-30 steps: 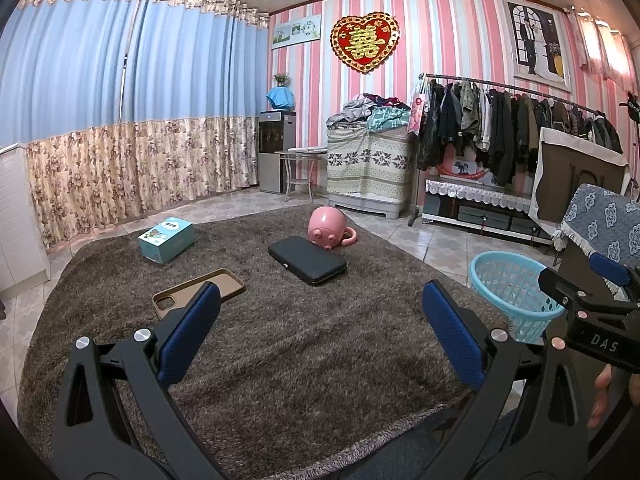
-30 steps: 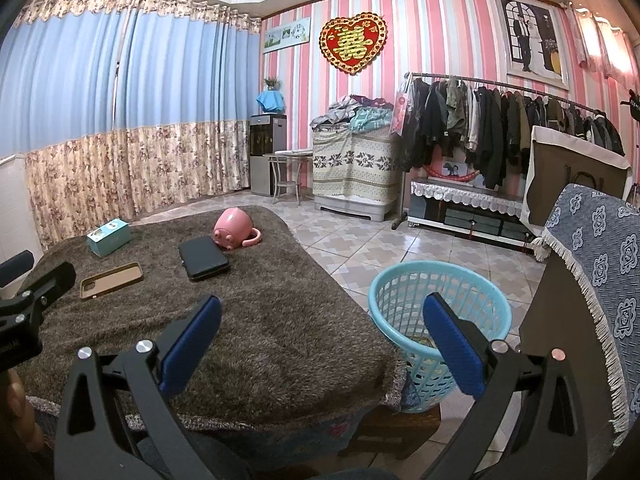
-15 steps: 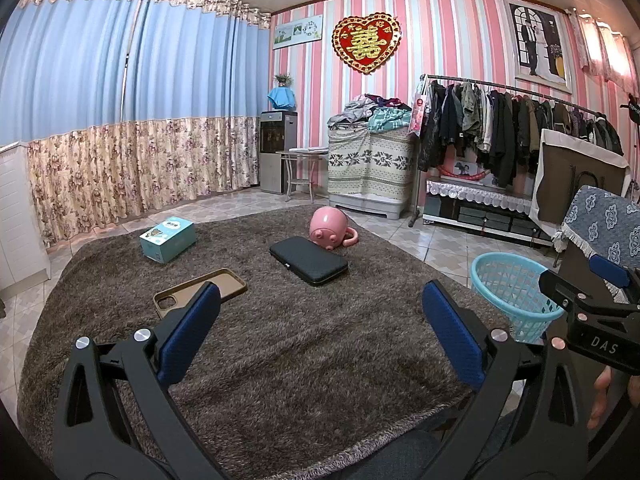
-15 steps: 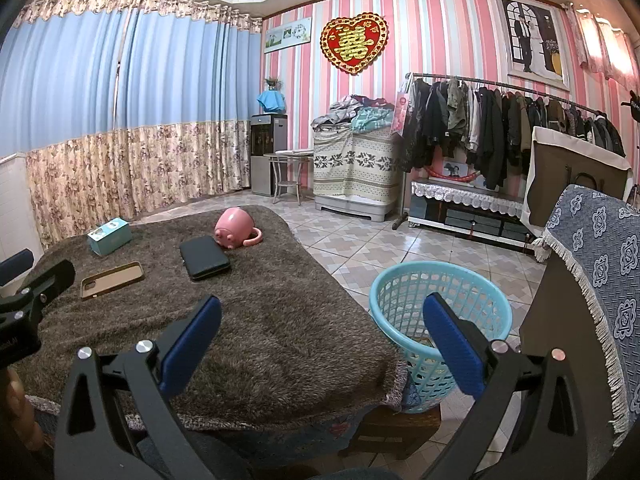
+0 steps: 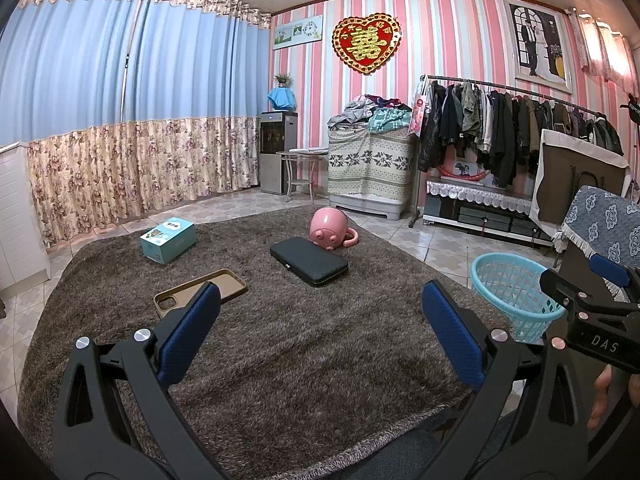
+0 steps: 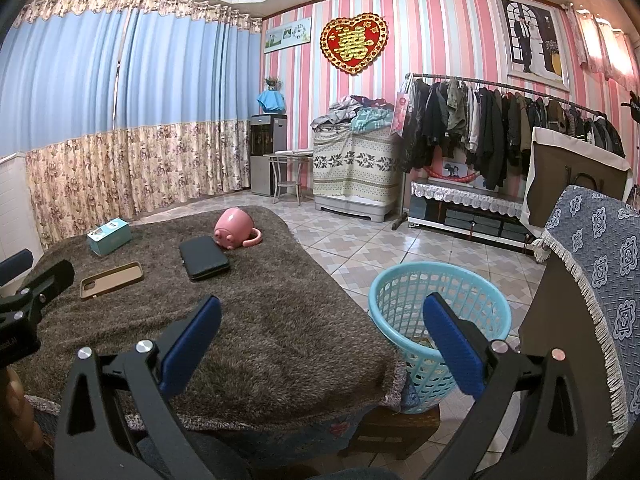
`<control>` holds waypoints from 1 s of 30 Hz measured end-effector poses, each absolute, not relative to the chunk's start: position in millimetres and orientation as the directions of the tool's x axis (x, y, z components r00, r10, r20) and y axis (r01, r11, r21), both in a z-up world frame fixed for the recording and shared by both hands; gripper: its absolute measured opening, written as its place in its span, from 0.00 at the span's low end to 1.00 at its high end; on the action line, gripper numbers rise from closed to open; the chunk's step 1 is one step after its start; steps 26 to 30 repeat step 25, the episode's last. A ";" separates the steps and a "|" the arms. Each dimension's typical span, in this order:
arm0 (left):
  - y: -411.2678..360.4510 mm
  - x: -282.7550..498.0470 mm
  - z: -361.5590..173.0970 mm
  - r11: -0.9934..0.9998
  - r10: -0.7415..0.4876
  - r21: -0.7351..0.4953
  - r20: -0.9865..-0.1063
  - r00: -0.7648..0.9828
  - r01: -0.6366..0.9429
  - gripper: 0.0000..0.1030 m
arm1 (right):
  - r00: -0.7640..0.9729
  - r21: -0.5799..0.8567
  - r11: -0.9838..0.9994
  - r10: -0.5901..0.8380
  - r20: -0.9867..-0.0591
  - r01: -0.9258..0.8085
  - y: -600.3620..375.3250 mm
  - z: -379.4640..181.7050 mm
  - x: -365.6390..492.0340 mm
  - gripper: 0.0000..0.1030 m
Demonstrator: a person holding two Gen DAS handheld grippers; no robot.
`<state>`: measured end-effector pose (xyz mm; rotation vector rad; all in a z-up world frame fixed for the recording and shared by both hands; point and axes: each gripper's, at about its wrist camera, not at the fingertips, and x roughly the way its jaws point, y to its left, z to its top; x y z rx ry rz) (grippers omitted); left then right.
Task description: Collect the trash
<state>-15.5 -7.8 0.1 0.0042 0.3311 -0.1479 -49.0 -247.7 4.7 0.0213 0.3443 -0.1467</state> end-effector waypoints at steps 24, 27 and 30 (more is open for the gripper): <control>1.2 -6.9 -1.5 0.988 -0.153 -0.016 -0.333 0.931 0.156 0.95 | 0.931 -0.006 0.989 -0.141 -0.337 0.147 -246.4 4.0 -48.5 0.96; 1.7 -6.7 -1.1 0.988 -0.153 -0.017 -0.334 0.930 0.156 0.95 | 0.931 -0.006 0.989 -0.141 -0.336 0.147 -246.0 4.0 -48.5 0.96; 1.7 -6.7 -1.1 0.988 -0.153 -0.017 -0.334 0.930 0.156 0.95 | 0.931 -0.006 0.989 -0.141 -0.336 0.147 -246.0 4.0 -48.5 0.96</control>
